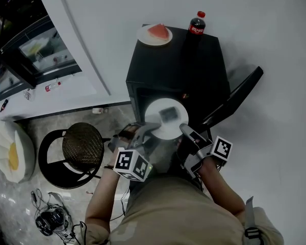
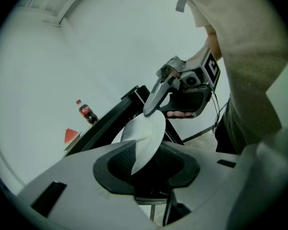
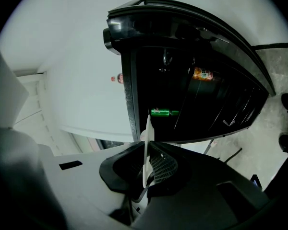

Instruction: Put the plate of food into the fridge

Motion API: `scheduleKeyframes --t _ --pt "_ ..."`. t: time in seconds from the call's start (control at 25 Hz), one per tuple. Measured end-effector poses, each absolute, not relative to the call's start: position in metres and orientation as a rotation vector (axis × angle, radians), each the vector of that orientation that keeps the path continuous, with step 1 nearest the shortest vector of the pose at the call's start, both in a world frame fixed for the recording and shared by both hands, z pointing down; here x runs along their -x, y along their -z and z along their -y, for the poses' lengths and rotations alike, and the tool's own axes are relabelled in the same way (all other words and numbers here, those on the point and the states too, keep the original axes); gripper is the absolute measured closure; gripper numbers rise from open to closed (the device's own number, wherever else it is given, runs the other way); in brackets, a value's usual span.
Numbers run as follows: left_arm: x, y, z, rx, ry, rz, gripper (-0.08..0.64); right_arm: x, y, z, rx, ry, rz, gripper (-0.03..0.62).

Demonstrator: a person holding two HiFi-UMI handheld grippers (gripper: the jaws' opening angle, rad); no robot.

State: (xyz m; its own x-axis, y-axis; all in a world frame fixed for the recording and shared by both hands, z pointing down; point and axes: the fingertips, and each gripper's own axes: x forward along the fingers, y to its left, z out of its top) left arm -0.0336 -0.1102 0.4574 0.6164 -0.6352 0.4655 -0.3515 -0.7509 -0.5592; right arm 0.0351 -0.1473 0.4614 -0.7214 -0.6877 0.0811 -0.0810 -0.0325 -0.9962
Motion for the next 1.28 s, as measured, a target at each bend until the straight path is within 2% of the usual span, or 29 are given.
scheduleKeyframes --t 1.28 --pt "0.035 -0.512 0.171 2.363 1.11 -0.863 0.442 -0.045 -0.516 0.206 0.936 1.804 -1.768 0.555"
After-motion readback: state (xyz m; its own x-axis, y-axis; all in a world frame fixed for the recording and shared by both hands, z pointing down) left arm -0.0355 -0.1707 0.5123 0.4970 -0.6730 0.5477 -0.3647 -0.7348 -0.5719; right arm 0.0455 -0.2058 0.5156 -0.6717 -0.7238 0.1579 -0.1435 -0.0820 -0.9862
